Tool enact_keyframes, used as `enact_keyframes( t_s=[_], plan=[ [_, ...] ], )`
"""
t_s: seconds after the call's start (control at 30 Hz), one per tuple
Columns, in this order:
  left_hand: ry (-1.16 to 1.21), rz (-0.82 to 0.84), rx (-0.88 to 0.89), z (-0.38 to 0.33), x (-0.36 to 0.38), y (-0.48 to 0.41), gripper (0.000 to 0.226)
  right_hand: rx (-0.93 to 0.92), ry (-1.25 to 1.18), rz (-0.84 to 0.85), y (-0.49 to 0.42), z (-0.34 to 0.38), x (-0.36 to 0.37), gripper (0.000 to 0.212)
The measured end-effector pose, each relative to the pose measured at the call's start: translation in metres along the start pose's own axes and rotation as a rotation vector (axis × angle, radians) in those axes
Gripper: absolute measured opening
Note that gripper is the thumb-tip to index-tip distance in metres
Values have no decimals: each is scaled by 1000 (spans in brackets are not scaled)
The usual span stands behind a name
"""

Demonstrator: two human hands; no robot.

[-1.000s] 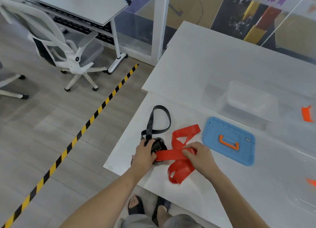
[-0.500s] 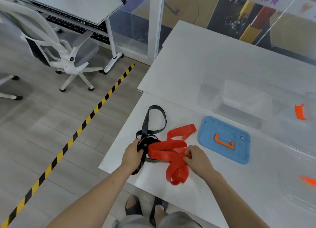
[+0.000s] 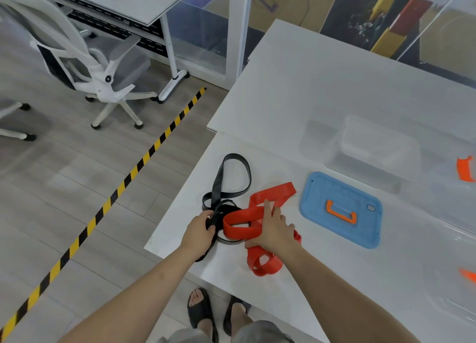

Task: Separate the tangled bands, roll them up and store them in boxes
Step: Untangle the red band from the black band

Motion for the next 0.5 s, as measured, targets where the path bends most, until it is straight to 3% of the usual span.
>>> enact_keyframes(
  t_s=[0.1,0.2,0.33,0.5],
  plan=[
    [9,-19,-5,2,1,1,46,34,82,-112,-1,3,8,131],
    [19,-6,-2,3,4,4,44,30,141,-244,-5,1,10,94],
    [3,-3,21,3,0,9,45,-23,19,-236,-4,-3,1,52],
    [-14,57,49,0,0,13,49,-6,-79,-201,23,-11,-13,56]
  ],
)
Point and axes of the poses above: each hand's wrist, its own y-axis away from the middle knuckle, its own x-axis out of the palm, z = x × y, the point moved 8 cm from there along -y, towards the middle knuckle
